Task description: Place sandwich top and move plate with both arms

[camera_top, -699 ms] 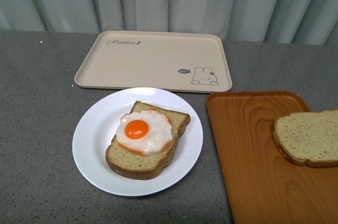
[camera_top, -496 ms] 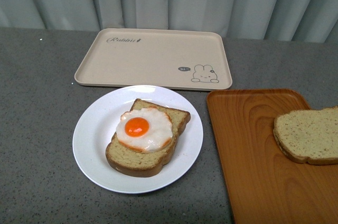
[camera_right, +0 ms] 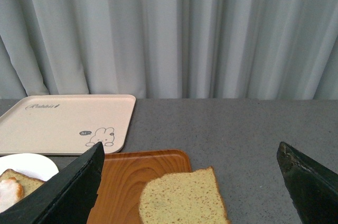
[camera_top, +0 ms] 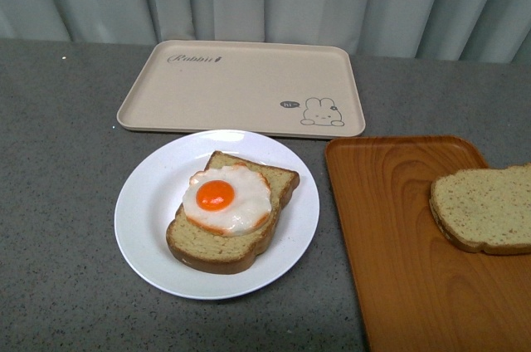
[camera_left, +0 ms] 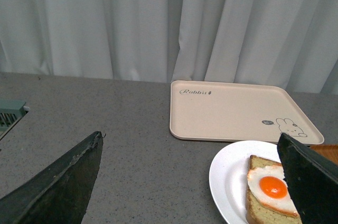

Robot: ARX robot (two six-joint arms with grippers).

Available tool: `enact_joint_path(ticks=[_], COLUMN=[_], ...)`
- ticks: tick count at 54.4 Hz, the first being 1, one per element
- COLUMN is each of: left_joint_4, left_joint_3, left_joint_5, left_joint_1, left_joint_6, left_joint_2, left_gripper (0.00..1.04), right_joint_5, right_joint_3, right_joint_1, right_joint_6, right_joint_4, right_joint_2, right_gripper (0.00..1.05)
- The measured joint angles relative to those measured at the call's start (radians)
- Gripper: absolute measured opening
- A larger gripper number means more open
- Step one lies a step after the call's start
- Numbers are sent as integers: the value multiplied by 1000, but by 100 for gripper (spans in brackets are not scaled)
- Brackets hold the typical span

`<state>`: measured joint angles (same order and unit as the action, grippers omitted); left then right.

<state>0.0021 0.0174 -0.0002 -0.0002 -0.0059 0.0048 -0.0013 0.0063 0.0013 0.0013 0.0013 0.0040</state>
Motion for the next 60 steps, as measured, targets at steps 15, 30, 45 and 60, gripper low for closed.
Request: enact_joint_path(ticks=[15,30,45,60], left_joint_4=[0,0,0,0], left_joint_3=[0,0,0,0], left_joint_5=[0,0,0,0], left_joint_1=[0,0,0,0], left_joint_6=[0,0,0,0], left_joint_2=[0,0,0,0], left_gripper=[98,98,98,98], right_joint_5=[0,0,0,0], right_joint_3=[0,0,0,0], right_joint_1=[0,0,0,0], right_joint_6=[0,0,0,0], right_joint_4=[0,0,0,0], right_joint_2=[0,0,0,0], right_gripper=[96,96,96,96])
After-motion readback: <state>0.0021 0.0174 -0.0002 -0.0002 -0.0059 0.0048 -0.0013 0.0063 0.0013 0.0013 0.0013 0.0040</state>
